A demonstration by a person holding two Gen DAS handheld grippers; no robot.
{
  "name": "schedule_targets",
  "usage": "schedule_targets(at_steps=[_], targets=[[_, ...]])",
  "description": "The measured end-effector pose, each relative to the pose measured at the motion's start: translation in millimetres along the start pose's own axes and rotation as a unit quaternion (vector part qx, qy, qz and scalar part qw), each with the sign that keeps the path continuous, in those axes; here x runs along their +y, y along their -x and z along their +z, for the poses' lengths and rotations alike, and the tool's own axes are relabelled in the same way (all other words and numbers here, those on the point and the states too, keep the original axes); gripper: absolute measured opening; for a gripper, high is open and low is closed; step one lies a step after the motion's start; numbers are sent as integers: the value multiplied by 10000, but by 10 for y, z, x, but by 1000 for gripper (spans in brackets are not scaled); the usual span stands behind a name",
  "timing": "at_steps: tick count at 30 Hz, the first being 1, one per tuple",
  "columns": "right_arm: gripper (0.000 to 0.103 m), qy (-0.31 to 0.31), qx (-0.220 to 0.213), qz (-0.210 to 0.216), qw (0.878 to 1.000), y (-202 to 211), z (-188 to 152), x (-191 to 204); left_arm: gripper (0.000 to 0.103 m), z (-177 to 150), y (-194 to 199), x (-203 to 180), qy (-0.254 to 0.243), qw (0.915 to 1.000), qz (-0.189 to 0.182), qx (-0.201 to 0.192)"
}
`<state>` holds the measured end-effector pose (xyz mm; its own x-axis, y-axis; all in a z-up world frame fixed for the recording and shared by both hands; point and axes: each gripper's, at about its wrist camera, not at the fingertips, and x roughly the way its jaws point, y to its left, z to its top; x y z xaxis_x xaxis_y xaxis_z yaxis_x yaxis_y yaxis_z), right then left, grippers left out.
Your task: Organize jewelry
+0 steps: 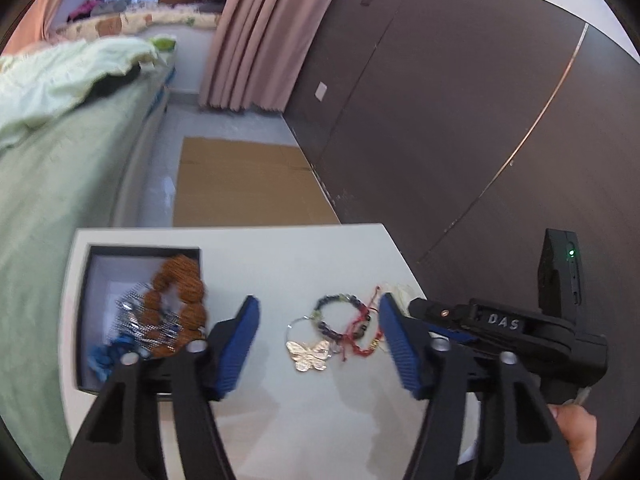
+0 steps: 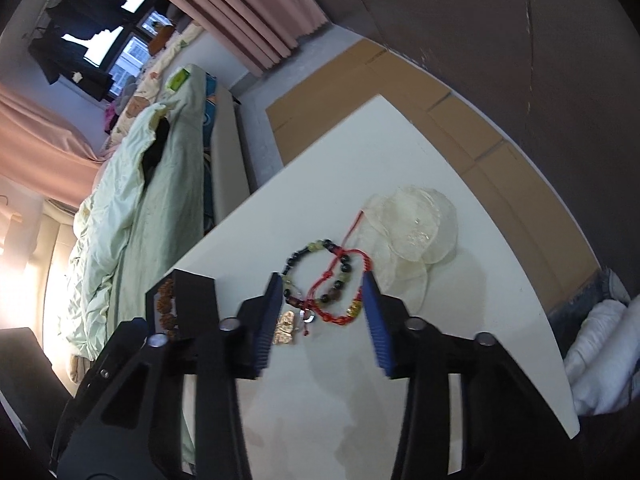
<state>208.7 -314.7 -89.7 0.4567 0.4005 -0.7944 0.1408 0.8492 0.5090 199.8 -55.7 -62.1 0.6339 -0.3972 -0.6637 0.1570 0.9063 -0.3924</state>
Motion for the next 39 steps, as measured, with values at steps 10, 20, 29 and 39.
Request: schedule_targets(at_steps=[10, 20, 29, 39], targets=[[21, -4, 434, -496, 9978, -406, 10, -55, 31, -89, -460, -39, 282, 9985, -155, 438], [14, 499, 397, -1154, 9913, -622, 113, 28, 29, -120, -725, 86, 566, 9964, -75, 621], [13, 1466, 432, -1653, 9743, -714, 37, 209, 25, -103, -937, 148, 804, 9937, -136, 766], [8, 955, 162, -971, 9905, -412, 171, 67, 20, -158, -1161, 129, 876, 9907, -143, 1032]])
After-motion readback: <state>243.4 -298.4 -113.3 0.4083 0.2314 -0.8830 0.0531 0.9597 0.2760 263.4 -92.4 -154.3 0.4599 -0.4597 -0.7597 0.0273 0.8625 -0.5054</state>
